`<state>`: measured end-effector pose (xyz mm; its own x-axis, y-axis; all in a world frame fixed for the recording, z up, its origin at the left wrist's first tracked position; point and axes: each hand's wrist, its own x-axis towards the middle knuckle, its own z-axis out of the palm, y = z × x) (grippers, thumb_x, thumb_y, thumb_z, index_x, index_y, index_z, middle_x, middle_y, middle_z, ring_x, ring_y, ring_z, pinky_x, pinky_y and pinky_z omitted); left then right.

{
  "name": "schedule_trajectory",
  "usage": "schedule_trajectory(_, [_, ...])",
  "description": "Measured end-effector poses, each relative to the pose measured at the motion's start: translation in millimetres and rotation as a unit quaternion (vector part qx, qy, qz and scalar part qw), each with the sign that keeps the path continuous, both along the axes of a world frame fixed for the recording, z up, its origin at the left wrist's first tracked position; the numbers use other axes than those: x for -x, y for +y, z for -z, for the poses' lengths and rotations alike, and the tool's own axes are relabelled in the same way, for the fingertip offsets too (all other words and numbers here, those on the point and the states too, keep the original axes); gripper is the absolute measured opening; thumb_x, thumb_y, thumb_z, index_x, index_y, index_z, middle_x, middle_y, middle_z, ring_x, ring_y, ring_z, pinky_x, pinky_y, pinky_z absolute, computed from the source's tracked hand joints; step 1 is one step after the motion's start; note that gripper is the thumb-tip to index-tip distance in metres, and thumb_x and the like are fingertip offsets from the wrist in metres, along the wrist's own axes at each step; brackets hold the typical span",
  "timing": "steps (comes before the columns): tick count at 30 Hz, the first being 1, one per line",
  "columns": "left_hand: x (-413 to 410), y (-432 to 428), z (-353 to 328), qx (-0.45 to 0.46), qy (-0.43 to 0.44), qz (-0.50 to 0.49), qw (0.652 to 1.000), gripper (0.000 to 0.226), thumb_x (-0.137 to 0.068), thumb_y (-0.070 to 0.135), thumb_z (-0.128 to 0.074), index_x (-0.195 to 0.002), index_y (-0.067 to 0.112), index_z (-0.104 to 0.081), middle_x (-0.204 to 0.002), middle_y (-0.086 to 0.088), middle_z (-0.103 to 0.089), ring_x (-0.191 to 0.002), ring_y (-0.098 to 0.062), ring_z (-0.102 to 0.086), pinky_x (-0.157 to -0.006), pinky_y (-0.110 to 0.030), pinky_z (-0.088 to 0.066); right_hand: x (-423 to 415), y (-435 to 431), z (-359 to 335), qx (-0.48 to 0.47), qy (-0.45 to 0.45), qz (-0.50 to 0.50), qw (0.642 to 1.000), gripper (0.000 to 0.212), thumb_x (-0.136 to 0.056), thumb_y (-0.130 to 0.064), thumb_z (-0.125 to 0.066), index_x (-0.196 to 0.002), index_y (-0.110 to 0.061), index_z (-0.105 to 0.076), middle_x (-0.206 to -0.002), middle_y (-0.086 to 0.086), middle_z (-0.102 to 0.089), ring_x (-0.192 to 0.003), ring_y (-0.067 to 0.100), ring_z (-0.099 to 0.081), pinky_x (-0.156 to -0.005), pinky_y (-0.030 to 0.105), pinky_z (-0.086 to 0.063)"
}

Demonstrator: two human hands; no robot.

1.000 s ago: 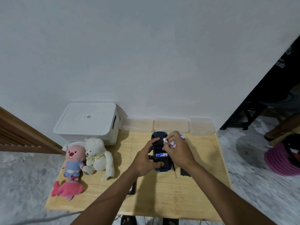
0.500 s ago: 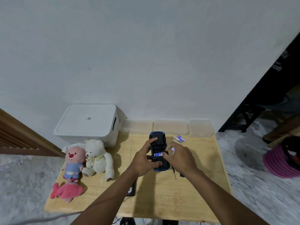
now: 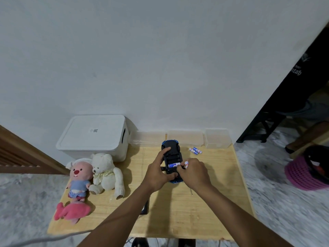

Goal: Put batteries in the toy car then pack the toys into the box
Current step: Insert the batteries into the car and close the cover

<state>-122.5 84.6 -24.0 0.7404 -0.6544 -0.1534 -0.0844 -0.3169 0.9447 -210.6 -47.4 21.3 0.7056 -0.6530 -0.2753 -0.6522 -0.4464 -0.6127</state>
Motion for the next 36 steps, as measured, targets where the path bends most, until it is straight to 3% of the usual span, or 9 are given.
schedule_trajectory(3, [0,-1,-2,0.000,-0.007,-0.002,1.000,0.096,-0.072,0.004,-0.084,-0.146,0.047,-0.040,-0.131,0.013,-0.066,-0.120,-0.009,-0.064,-0.096,-0.040,-0.059,-1,1,0,-0.018,-0.014,0.009,1.000,0.017,-0.086,-0.034,-0.066,-0.090,-0.018,-0.072,-0.074,0.000,-0.069,-0.070,0.023,-0.066,-0.058,0.029,-0.051])
schedule_trajectory(8, [0,-2,-2,0.007,-0.006,-0.006,1.000,0.095,-0.073,0.002,-0.083,-0.146,0.046,-0.041,-0.131,0.011,-0.066,-0.116,-0.012,-0.067,-0.095,-0.041,-0.059,-1,5,0,-0.032,-0.032,0.028,0.999,0.021,-0.087,-0.035,-0.069,-0.102,-0.020,-0.070,-0.077,-0.005,-0.066,-0.073,0.018,-0.064,-0.054,0.025,-0.042])
schedule_trajectory(10, [-1,-1,-2,0.002,-0.005,-0.004,1.000,0.095,-0.073,0.002,-0.083,-0.147,0.046,-0.041,-0.130,0.011,-0.066,-0.115,-0.011,-0.066,-0.095,-0.039,-0.059,-3,2,0,-0.050,-0.033,0.039,0.997,0.018,-0.086,-0.032,-0.069,-0.097,-0.018,-0.072,-0.074,-0.005,-0.066,-0.070,0.017,-0.062,-0.051,0.022,-0.039])
schedule_trajectory(14, [0,1,-1,0.000,-0.005,-0.002,1.000,0.095,-0.074,0.000,-0.082,-0.147,0.045,-0.041,-0.129,0.008,-0.067,-0.114,-0.013,-0.068,-0.093,-0.033,-0.060,-9,-5,2,-0.093,-0.035,0.063,0.993,0.012,-0.080,-0.025,-0.069,-0.076,-0.015,-0.074,-0.072,-0.001,-0.072,-0.070,0.020,-0.067,-0.058,0.027,-0.049])
schedule_trajectory(21, [-2,1,-3,-0.005,-0.003,-0.002,1.000,0.096,-0.072,0.002,-0.084,-0.146,0.046,-0.041,-0.128,0.008,-0.068,-0.116,-0.014,-0.066,-0.092,-0.036,-0.060,-7,-10,9,-0.114,-0.052,0.079,0.989,0.014,-0.077,-0.031,-0.081,-0.082,-0.019,-0.076,-0.087,-0.002,-0.074,-0.079,0.014,-0.069,-0.058,0.022,-0.048])
schedule_trajectory(25, [0,2,-3,-0.004,-0.002,-0.001,1.000,0.095,-0.071,0.005,-0.083,-0.145,0.047,-0.042,-0.126,0.010,-0.069,-0.115,-0.017,-0.066,-0.095,-0.042,-0.059,-6,-13,9,-0.072,-0.039,0.048,0.996,0.015,-0.079,-0.035,-0.081,-0.086,-0.024,-0.073,-0.087,-0.001,-0.071,-0.081,0.017,-0.066,-0.063,0.027,-0.050])
schedule_trajectory(28, [0,2,-3,-0.003,0.004,-0.002,1.000,0.093,-0.071,0.007,-0.083,-0.145,0.048,-0.042,-0.126,0.007,-0.068,-0.113,-0.020,-0.067,-0.095,-0.043,-0.059,-3,-11,7,-0.003,-0.035,-0.006,0.999,0.017,-0.084,-0.038,-0.075,-0.100,-0.035,-0.070,-0.092,0.000,-0.071,-0.079,0.017,-0.066,-0.062,0.029,-0.050])
schedule_trajectory(31, [-1,3,-4,-0.002,0.010,0.002,1.000,0.094,-0.072,0.004,-0.083,-0.145,0.047,-0.042,-0.127,0.006,-0.067,-0.112,-0.020,-0.068,-0.096,-0.043,-0.059,1,-11,3,0.098,-0.012,-0.097,0.990,0.024,-0.092,-0.041,-0.065,-0.115,-0.037,-0.070,-0.102,-0.001,-0.073,-0.092,0.023,-0.069,-0.070,0.030,-0.050])
schedule_trajectory(36, [4,7,-1,-0.007,0.022,0.015,1.000,0.094,-0.074,-0.001,-0.082,-0.146,0.044,-0.043,-0.129,0.009,-0.067,-0.113,-0.014,-0.068,-0.096,-0.041,-0.059,2,-19,-1,0.116,0.011,-0.170,0.978,0.018,-0.093,-0.045,-0.064,-0.105,-0.035,-0.071,-0.089,-0.001,-0.072,-0.088,0.024,-0.068,-0.069,0.031,-0.049])
